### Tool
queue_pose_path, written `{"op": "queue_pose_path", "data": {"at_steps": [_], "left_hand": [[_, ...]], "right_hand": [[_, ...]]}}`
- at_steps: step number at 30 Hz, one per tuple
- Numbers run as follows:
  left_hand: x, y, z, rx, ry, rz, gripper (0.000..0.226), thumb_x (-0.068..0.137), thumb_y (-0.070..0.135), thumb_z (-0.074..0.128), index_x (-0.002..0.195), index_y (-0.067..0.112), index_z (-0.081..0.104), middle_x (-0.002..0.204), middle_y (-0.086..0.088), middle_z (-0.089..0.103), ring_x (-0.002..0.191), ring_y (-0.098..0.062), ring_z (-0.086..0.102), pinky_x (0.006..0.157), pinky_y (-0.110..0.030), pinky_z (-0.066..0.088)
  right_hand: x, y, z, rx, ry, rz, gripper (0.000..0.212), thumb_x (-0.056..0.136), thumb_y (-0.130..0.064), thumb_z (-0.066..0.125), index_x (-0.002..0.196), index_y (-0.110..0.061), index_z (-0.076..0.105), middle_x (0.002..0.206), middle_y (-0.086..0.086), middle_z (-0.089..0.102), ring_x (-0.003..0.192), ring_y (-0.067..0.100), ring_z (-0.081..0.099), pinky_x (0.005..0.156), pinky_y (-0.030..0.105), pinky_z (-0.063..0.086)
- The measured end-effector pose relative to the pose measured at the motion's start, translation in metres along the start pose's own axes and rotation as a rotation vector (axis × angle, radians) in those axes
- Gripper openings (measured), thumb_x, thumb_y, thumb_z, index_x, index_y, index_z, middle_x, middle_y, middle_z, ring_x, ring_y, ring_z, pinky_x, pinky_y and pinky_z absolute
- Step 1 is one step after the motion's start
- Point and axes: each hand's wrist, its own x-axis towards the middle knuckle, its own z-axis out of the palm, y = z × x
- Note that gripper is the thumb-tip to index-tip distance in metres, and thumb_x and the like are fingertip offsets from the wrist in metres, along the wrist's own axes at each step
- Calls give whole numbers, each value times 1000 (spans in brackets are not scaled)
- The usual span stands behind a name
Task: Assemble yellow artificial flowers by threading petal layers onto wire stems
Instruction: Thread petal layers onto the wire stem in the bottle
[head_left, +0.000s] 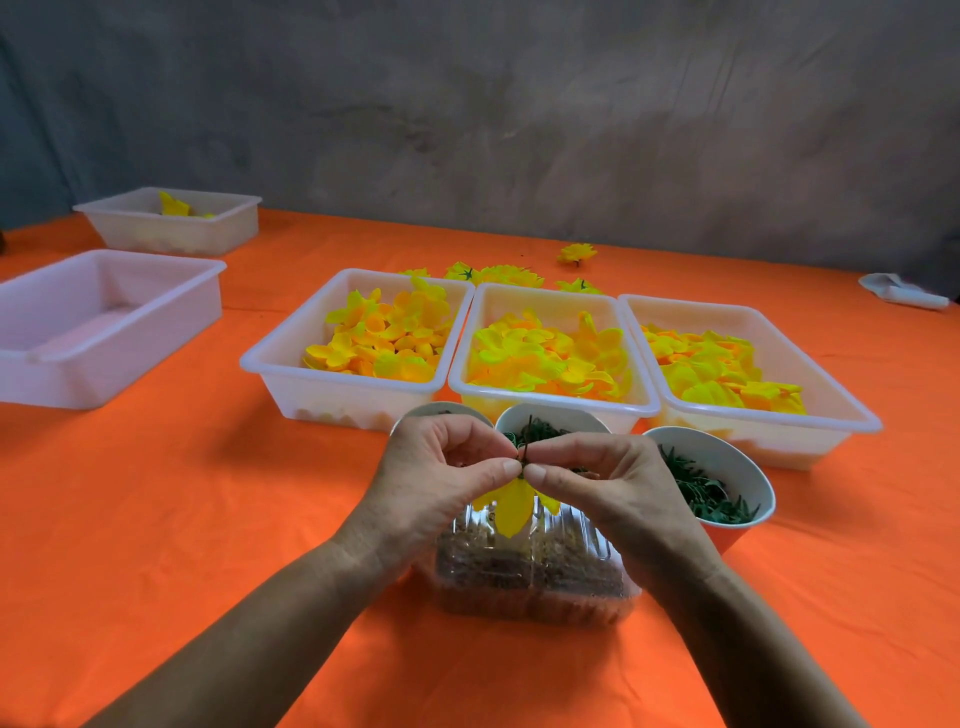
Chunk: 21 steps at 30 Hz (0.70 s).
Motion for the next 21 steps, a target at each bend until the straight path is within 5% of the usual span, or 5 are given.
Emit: {"op": "queue_pose_path", "data": {"at_steps": [5, 14, 21], "left_hand": [[0, -1, -1, 142, 34, 62, 10, 73, 9, 78, 74, 18, 75, 76, -8, 72, 80, -26, 68, 80, -45, 55], [6, -1, -2, 341, 23, 137, 12, 71, 10, 80, 71, 20, 74, 72, 4, 70, 75, -9, 66, 71, -21, 51], [1, -4, -2, 219, 38, 51, 10, 75, 7, 76, 76, 17, 76, 75, 2, 73, 78, -11, 68, 74, -22, 52]], "right_hand": [[1, 3, 1, -12, 11, -6, 18, 69, -4, 77, 69, -22, 77, 74, 1, 74, 72, 7, 68, 66, 15, 51], [2, 4, 2, -65, 19, 44, 24, 73, -1, 76, 64, -23, 75, 66, -3, 71, 61, 1, 63, 57, 13, 48], [1, 4, -6, 73, 70, 88, 10, 72, -15, 72, 81, -17, 76, 79, 2, 75, 73, 10, 70, 63, 21, 55]]}}
